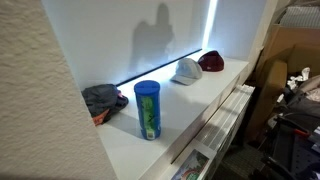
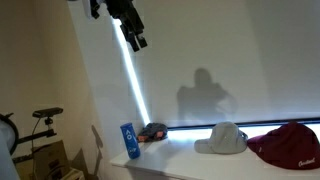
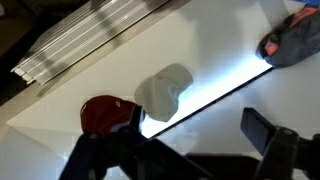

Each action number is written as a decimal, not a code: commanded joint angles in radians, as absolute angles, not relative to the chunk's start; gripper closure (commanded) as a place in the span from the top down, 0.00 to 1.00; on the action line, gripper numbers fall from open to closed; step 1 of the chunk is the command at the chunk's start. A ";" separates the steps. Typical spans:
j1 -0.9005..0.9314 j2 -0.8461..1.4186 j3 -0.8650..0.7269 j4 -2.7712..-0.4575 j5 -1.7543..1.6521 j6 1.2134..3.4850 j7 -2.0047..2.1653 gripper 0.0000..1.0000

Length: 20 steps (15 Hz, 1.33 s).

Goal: Place the red cap on top of the blue container

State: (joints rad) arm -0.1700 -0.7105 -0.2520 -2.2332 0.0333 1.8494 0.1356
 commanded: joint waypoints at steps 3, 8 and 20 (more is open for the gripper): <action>-0.296 -0.453 -0.200 -2.262 -0.114 2.241 0.267 1.00; -0.415 -0.201 -0.224 -2.202 -0.253 2.385 0.443 1.00; -0.378 0.205 -0.302 -1.873 -0.076 2.253 0.688 1.00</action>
